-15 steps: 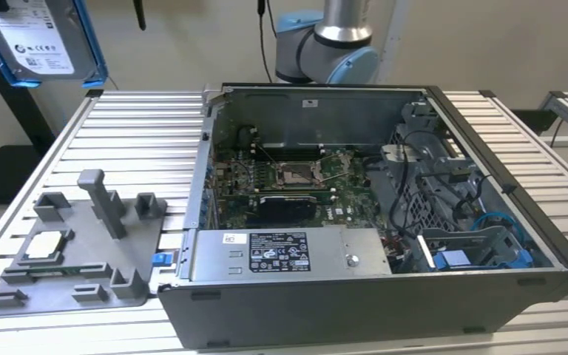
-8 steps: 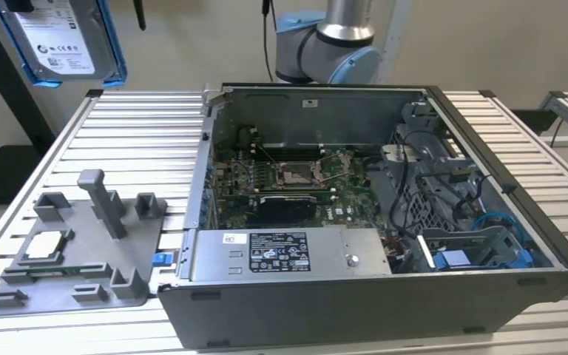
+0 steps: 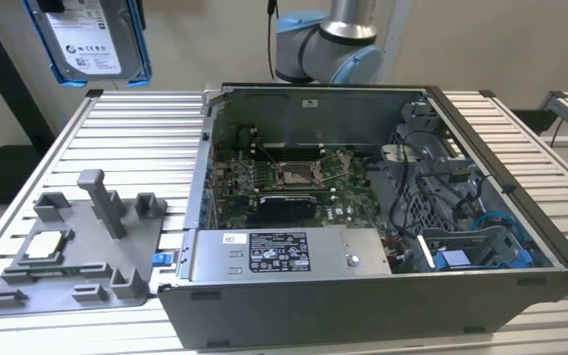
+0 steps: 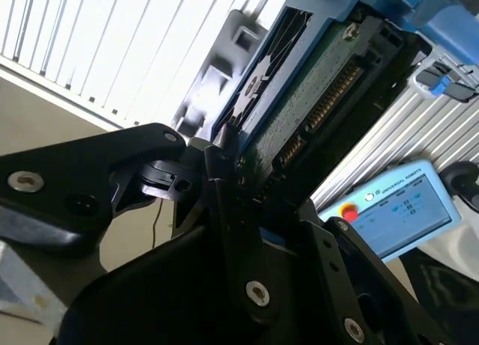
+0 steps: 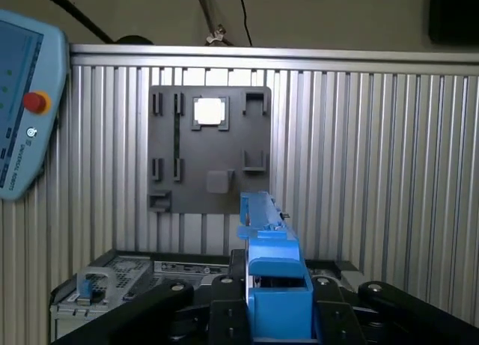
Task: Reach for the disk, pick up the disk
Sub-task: 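Pick up the disk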
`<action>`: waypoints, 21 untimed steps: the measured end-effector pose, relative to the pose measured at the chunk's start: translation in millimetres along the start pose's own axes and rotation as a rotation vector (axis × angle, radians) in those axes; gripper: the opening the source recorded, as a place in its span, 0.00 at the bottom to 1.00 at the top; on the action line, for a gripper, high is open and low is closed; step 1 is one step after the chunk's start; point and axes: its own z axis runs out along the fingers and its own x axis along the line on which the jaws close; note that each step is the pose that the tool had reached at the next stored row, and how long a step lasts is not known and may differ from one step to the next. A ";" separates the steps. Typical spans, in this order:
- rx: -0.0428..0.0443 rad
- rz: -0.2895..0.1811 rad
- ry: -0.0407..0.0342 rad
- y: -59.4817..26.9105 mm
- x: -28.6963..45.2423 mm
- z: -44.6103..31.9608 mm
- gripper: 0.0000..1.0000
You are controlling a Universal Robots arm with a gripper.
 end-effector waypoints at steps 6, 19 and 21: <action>0.0001 0.000 0.0000 -22.9 0.2 -0.4 0.00; 0.0001 0.000 -0.0001 -73.2 0.8 -1.2 0.00; 0.0000 0.000 -0.0001 -81.0 0.8 -1.4 0.00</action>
